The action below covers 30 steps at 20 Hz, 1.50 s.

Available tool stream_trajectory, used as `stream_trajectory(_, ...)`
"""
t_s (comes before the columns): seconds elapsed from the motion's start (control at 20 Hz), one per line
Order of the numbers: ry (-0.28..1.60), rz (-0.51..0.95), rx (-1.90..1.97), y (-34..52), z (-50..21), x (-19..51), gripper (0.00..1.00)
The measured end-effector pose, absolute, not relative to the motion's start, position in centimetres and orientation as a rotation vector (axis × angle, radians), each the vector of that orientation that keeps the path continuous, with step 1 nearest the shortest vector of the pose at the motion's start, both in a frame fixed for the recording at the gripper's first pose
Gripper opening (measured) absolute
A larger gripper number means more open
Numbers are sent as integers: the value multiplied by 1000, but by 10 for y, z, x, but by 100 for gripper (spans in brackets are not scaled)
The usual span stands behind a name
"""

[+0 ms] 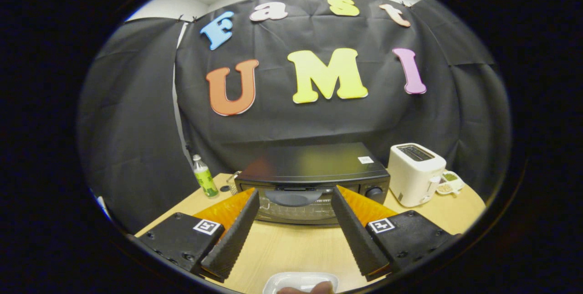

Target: Open the toaster oven, put the food inside, and close the toaster oven door.

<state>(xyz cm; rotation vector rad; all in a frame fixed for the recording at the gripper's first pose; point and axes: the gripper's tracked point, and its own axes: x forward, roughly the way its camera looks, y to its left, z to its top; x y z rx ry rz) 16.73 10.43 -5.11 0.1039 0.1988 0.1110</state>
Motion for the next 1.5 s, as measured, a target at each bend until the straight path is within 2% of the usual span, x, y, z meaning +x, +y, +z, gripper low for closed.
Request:
stream_trajectory(0.35,71,63,103,76,-12,82,100)
stream_trajectory(0.8,8,41,69,77,-33,-7,100)
stream_trajectory(1.5,13,6,67,68,-47,-20,100)
